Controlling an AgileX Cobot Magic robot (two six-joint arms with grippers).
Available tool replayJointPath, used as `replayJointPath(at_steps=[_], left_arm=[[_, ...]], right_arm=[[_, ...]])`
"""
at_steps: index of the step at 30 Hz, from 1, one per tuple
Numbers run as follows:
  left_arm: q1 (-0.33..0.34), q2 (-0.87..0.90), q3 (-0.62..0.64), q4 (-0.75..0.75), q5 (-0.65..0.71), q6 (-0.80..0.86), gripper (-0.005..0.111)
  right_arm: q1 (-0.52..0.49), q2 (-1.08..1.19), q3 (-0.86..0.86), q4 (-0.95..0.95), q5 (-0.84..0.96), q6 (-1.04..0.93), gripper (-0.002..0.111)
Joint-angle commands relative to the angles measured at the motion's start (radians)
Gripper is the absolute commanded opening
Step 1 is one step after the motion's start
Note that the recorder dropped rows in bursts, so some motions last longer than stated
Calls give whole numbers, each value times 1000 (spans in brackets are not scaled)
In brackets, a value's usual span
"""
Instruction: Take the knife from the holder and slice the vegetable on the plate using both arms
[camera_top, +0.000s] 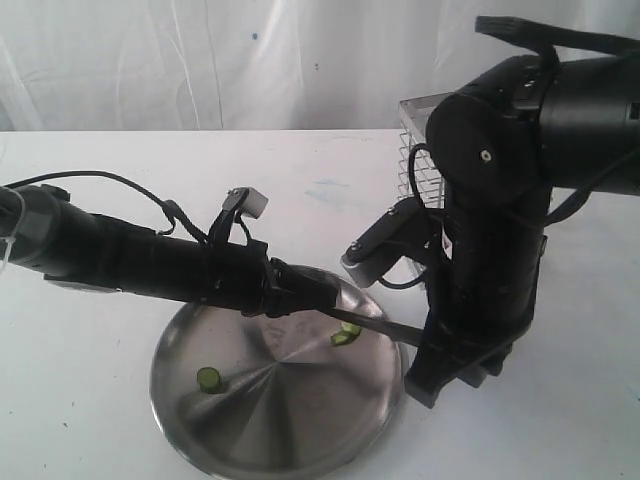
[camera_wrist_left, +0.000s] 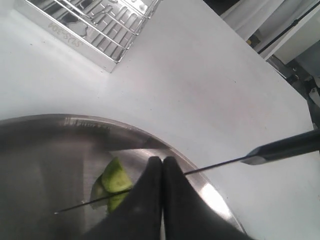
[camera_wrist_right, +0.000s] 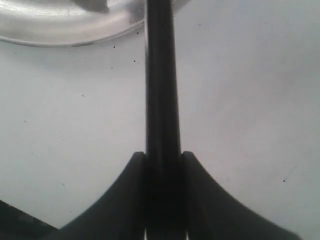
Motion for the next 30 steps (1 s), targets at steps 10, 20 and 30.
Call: replayJointPath(at_steps=[10,20,30], left_arm=[[-4,-2,-2,-23,6,3,0],[-4,-2,-2,-23,-17,3,0],[-4,-2,-2,-23,-17,3,0]], right_arm=[[-5,-109,82,-46,1,5,0],[-5,-109,144,-48,-60,5,0],[-5,-70,144,-49,-96,5,0]])
